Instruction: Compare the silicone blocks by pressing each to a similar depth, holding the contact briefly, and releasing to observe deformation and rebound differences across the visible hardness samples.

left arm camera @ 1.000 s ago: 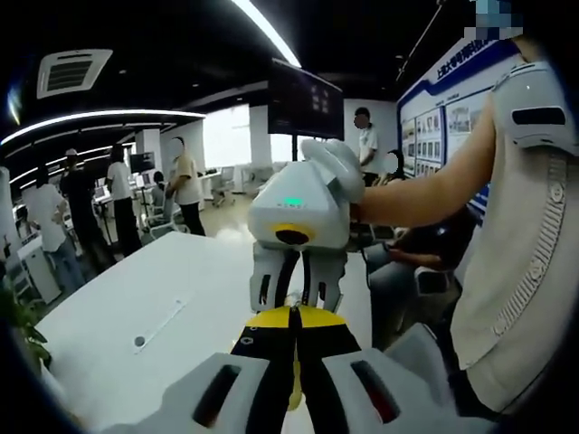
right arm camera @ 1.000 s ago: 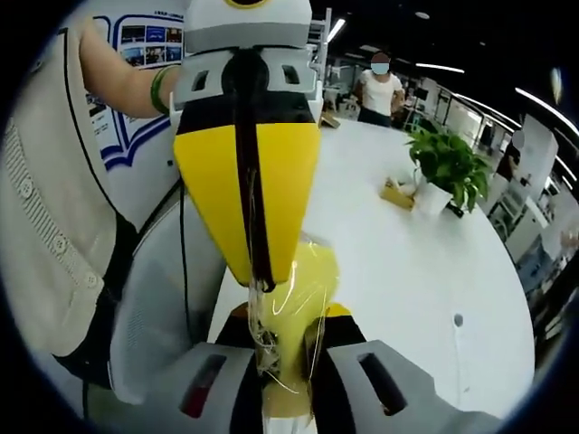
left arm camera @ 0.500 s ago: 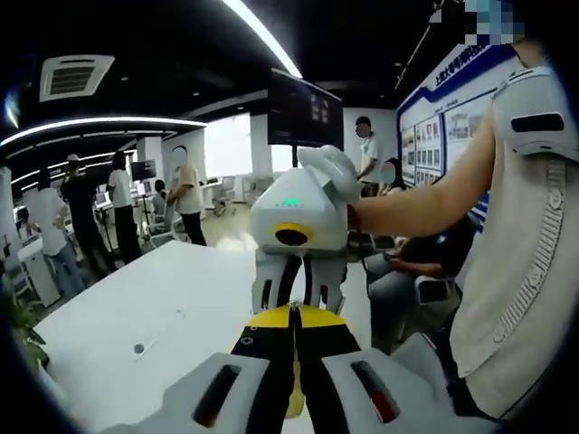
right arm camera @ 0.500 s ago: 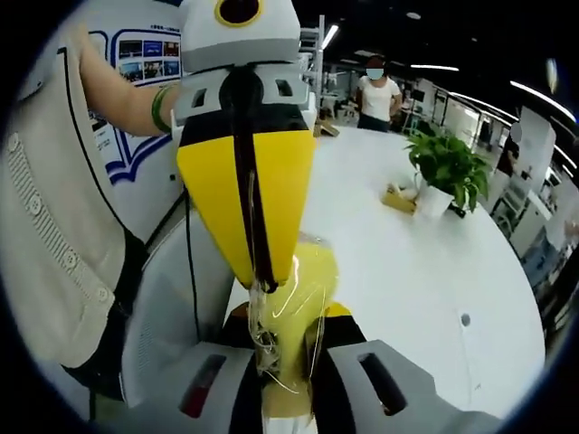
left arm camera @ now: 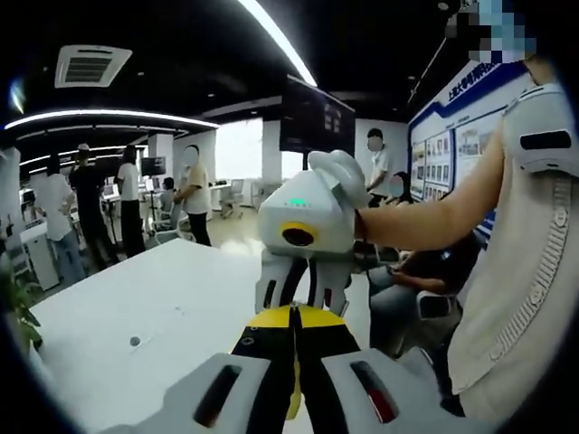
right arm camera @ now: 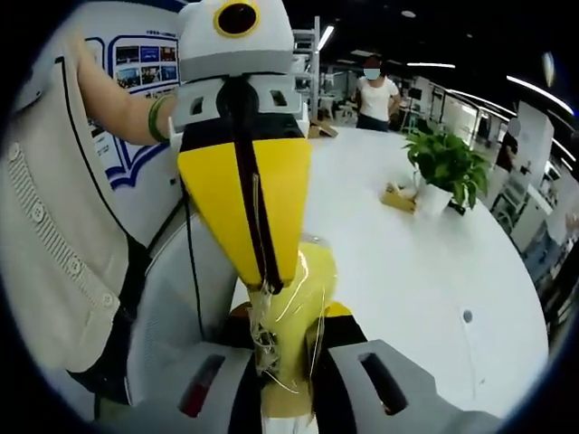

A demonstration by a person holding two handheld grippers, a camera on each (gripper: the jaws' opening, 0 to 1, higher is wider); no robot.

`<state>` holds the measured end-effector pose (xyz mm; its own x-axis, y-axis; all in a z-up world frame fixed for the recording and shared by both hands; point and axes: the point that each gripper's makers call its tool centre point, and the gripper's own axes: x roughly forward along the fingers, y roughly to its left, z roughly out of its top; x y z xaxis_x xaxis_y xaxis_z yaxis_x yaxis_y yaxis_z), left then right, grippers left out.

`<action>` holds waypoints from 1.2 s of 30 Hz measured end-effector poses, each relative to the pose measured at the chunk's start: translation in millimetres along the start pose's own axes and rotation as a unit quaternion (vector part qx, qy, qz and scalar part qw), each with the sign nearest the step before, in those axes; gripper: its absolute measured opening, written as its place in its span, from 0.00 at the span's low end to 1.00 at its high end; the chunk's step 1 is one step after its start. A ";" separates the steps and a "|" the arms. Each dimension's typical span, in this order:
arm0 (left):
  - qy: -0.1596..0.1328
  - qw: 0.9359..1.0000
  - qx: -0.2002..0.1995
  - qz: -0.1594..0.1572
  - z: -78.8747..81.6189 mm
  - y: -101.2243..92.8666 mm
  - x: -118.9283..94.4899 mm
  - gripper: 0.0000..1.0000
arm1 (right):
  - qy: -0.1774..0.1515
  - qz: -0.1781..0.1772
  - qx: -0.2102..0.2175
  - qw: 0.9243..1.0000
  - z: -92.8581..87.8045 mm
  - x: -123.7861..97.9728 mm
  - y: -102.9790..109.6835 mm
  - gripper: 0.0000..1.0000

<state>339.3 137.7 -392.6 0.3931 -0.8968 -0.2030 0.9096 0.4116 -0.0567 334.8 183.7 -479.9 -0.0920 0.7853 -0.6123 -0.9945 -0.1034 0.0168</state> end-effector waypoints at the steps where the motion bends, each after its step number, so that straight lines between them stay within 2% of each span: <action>1: -0.004 1.000 -0.003 -0.002 0.4 -0.8 -0.1 0.00 | -0.002 0.001 0.000 1.000 0.2 -0.4 0.3 0.06; 6: -0.013 1.000 -0.002 0.002 1.1 -0.1 0.1 0.00 | -0.006 0.002 0.007 1.000 1.0 -1.0 1.9 0.06; 18: -0.011 1.000 -0.007 0.003 -0.1 -0.2 0.9 0.00 | -0.002 0.002 0.009 1.000 -1.1 -0.2 2.5 0.08; 25: 0.001 1.000 -0.006 0.005 -4.8 0.0 3.5 0.00 | -0.002 0.004 0.008 1.000 -6.9 2.3 0.3 0.10; 28: -0.002 1.000 -0.006 0.005 -3.8 0.0 3.3 0.00 | -0.011 0.006 0.009 1.000 -5.0 1.5 0.1 0.11; 36: -0.004 1.000 -0.005 0.009 -2.3 0.2 3.3 0.00 | -0.011 0.002 0.003 1.000 -4.7 0.7 -1.0 0.13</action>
<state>340.4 135.2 -395.5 0.4104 -0.8908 -0.1952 0.9011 0.4290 -0.0630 336.0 181.5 -484.1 -0.0976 0.7979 -0.5948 -0.9943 -0.1036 0.0241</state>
